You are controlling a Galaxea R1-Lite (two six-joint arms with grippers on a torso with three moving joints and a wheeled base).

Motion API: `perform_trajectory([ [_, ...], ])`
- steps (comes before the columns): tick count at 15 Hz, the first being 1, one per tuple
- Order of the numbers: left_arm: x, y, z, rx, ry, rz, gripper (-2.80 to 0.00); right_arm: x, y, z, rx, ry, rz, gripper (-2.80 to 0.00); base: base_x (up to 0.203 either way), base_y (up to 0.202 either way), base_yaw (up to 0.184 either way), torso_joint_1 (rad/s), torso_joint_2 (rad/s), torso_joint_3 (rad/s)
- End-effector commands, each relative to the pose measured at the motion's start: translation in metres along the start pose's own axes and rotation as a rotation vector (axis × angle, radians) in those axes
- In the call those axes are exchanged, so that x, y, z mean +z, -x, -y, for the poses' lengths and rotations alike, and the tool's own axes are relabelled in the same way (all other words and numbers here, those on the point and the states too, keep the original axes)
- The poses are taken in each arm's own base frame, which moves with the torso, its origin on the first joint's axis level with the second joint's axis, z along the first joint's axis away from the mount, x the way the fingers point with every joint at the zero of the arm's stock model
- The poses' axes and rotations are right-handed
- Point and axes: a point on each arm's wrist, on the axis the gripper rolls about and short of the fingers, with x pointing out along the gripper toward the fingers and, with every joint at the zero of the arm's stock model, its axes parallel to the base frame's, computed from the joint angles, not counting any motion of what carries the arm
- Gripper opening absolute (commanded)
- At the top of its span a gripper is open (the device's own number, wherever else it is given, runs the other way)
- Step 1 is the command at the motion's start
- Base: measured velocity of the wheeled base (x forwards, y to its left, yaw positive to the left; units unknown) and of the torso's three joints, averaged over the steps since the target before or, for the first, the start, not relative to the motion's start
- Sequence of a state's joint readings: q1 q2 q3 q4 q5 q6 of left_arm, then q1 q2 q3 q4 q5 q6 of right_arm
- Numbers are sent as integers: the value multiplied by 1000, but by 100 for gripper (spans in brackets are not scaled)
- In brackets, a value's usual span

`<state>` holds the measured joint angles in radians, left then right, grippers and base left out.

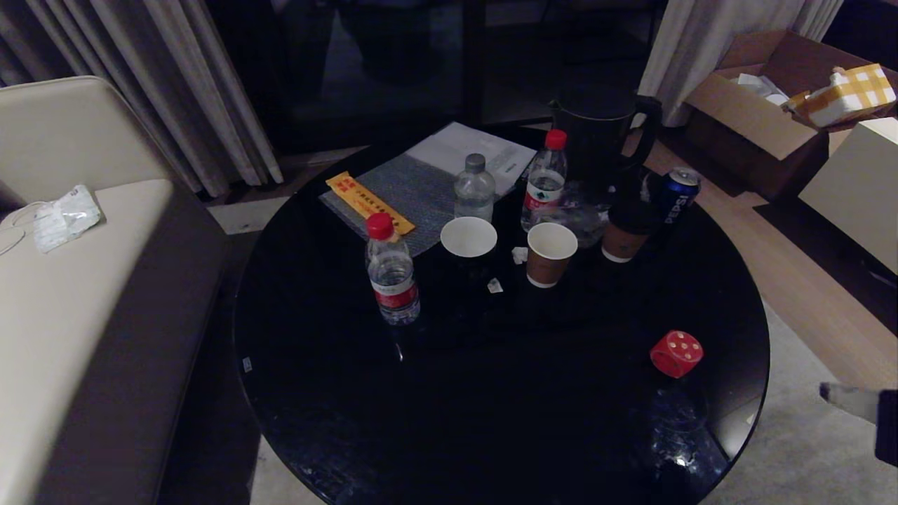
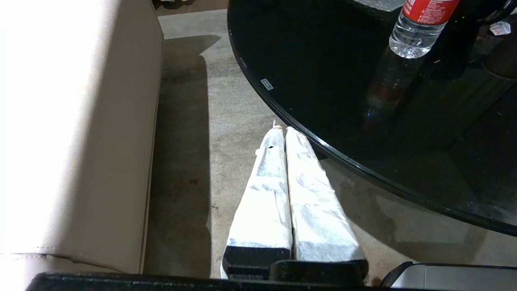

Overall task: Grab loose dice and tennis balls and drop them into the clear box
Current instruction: Pick up toys out of the box

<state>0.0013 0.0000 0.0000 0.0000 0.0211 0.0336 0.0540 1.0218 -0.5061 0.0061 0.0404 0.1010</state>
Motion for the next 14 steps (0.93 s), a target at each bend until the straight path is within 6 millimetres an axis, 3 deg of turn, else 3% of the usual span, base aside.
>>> perform_trajectory([
  [1, 0, 0, 0, 1, 0, -3, -280, 6, -51, -4, 15, -4, -147, -280, 0, 0, 0, 0, 0, 0],
  [2, 0, 0, 0, 1, 0, -3, -280, 9, -59, -5, 27, -5, -158, 0, 0, 0, 0, 0, 0, 0],
  [8, 0, 0, 0, 1, 0, -3, -280, 25, -106, -20, 93, 30, -173, 0, 0, 0, 0, 0, 0, 0],
  [14, 0, 0, 0, 1, 0, -3, -280, 20, -143, -22, 132, 160, -182, 0, 0, 0, 0, 0, 0, 0],
])
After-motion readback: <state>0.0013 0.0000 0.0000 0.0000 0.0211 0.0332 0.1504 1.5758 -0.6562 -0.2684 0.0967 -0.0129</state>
